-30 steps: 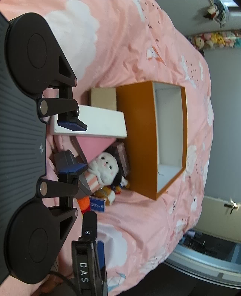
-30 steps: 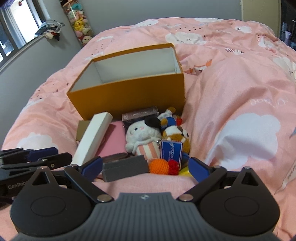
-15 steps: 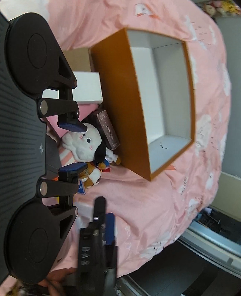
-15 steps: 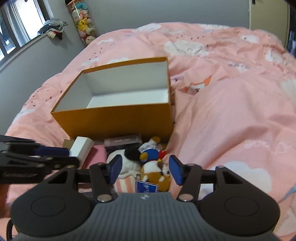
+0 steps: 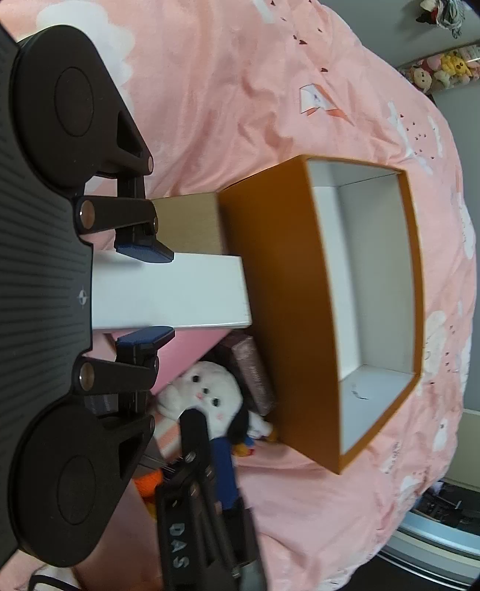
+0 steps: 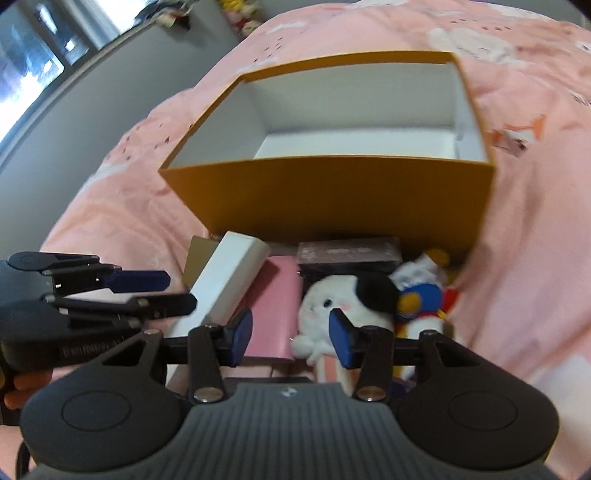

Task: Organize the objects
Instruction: 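Grasp the white box with the left gripper while the right gripper grasps the tan cube box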

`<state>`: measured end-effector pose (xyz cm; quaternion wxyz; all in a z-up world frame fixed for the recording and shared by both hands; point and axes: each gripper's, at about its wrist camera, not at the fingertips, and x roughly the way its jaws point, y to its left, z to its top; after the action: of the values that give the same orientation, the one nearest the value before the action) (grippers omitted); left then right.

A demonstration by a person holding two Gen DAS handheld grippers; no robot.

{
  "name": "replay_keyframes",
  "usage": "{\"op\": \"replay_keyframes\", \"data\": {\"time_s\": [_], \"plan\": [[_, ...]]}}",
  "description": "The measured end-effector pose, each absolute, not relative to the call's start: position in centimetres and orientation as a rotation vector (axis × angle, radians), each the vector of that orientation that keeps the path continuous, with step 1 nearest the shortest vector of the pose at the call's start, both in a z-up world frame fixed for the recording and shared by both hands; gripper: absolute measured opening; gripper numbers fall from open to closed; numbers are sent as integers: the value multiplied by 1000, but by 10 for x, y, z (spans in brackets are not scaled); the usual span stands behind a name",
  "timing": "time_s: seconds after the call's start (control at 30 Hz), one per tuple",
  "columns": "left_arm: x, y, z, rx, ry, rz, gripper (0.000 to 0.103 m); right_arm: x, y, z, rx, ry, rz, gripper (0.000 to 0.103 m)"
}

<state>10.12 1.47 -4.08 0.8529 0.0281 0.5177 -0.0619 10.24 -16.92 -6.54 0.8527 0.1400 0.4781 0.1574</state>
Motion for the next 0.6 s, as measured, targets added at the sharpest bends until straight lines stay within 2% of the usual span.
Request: {"op": "replay_keyframes", "data": {"time_s": [0.23,0.33,0.43,0.5,0.6], "plan": [[104,-12,-61,233,1102,-145,47,110,-159,-75,251,1025,324,46],[104,-19,-72,294,1100,-124,52,110,-161,-77,265,1029,309,46],[103,-22,-74,331,1088,-120,52,112,-160,-77,288,1020,321,51],[101,-19,-70,316,1076,-130,44,111,-157,-75,283,1001,342,62],[97,-7,-56,265,1052,-148,30,114,-151,-72,244,1002,359,60]]}}
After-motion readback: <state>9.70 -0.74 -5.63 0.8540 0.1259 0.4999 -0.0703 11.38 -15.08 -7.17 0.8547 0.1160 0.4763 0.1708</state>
